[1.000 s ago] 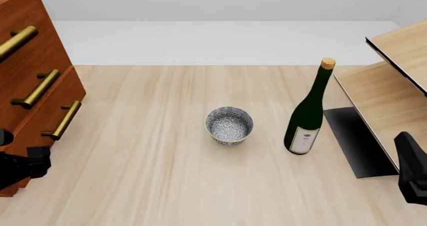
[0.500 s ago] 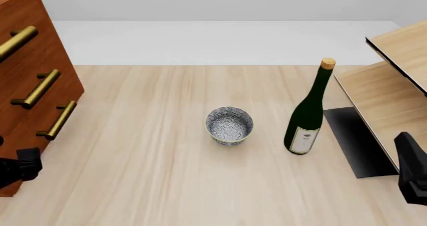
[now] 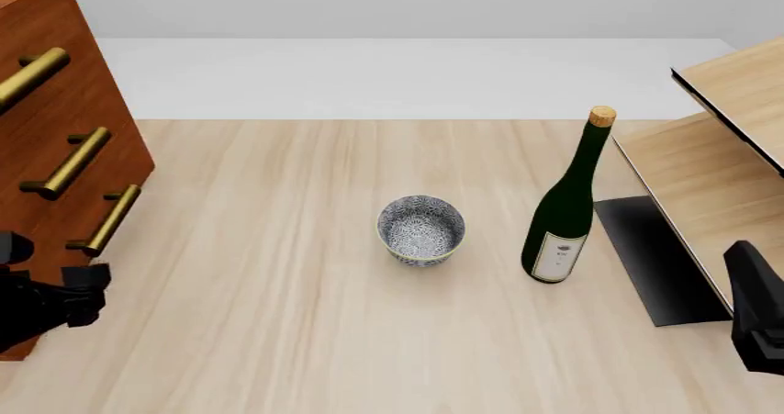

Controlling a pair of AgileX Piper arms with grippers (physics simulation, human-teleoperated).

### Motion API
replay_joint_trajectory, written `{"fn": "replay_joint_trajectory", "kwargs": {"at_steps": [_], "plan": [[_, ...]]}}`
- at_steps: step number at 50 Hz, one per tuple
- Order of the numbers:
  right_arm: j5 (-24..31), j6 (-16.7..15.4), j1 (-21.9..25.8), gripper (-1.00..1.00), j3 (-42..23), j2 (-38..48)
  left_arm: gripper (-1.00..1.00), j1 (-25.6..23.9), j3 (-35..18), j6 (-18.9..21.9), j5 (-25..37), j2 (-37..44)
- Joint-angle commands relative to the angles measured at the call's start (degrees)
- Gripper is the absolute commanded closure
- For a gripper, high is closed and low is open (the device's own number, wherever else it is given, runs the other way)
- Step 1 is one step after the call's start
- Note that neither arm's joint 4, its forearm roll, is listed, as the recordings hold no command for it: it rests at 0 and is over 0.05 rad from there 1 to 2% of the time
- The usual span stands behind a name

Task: Close the bottom drawer of the cabinet and open the top drawer.

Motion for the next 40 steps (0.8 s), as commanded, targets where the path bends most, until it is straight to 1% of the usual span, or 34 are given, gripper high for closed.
{"fn": "replay_joint_trajectory", "kwargs": {"at_steps": [1,4,5,6,8,9,13,18,19,21,22,24,25,26,28,29,31,33,34,35,36,37,39,40], "plan": [[0.0,0.2,-0.1,-1.0,0.0,0.0,-1.0,-8.1,-2.4,-4.7,4.2,0.3],[-0.3,0.3,-0.2,-1.0,-0.1,0.3,-1.0,-9.6,-3.8,-4.7,6.2,-1.2],[-0.3,0.3,-0.2,-1.0,-0.1,0.3,-1.0,-11.9,-4.5,-5.3,6.1,-0.2],[-0.2,0.3,-0.2,-1.0,-0.1,0.2,-1.0,-12.3,-4.7,-5.0,6.3,-0.3],[-0.2,0.3,-0.1,-1.0,-0.1,0.2,-1.0,-12.6,-5.2,-3.7,7.1,-2.0],[-0.1,0.3,-0.1,-1.0,-0.1,0.1,-1.0,-13.5,-5.8,-1.8,7.4,-3.1],[-0.2,0.4,-0.2,-1.0,-0.1,0.2,-1.0,-14.9,-7.3,1.2,8.8,-5.7],[0.2,0.3,-0.3,-1.0,-0.1,-0.2,-1.0,-17.0,-8.8,7.1,10.3,-10.4],[0.3,0.3,-0.3,-1.0,0.0,-0.3,-1.0,-17.1,-9.0,9.2,10.8,-12.2],[0.3,0.3,-0.3,-1.0,0.0,-0.3,-1.0,-17.6,-9.4,11.4,10.9,-13.8],[0.4,0.4,-0.3,-1.0,-0.1,-0.4,-1.0,-17.8,-9.7,13.4,11.2,-15.3],[0.4,0.3,-0.3,-1.0,-0.1,-0.4,-1.0,-18.8,-10.3,16.0,11.4,-16.6],[0.2,0.3,-0.3,-1.0,0.0,-0.3,-1.0,-18.6,-10.4,16.5,11.6,-17.0],[0.0,0.3,-0.3,-1.0,0.0,-0.1,-1.0,-19.1,-10.7,19.9,11.2,-17.7],[-0.2,0.3,-0.3,-1.0,0.0,0.1,-1.0,-18.0,-11.6,21.0,12.2,-19.3],[-0.2,0.3,-0.3,-1.0,0.0,0.1,-1.0,-18.5,-12.3,23.0,12.1,-19.5],[-0.4,0.3,-0.3,-1.0,0.0,0.3,-1.0,-18.9,-13.1,25.6,12.2,-20.3],[-0.6,0.3,-0.3,-1.0,0.0,0.5,-1.0,-20.3,-13.7,26.5,11.9,-19.3],[-0.6,0.3,-0.3,-1.0,0.0,0.5,-1.0,-20.4,-13.7,27.7,11.7,-19.9],[-0.7,0.3,-0.3,-1.0,0.0,0.6,-1.0,-20.7,-13.7,30.0,11.3,-20.4],[-0.7,0.3,-0.3,-1.0,0.0,0.6,-1.0,-20.8,-13.5,31.2,11.1,-20.7],[-0.6,0.3,-0.3,-1.0,0.0,0.6,-1.0,-22.1,-13.4,33.6,9.8,-20.5],[-0.6,0.3,-0.3,-1.0,0.0,0.5,-1.0,-22.5,-13.9,33.9,9.8,-19.8],[-0.6,0.3,-0.3,-1.0,0.0,0.5,-1.0,-23.7,-14.8,34.6,9.7,-18.9]]}}
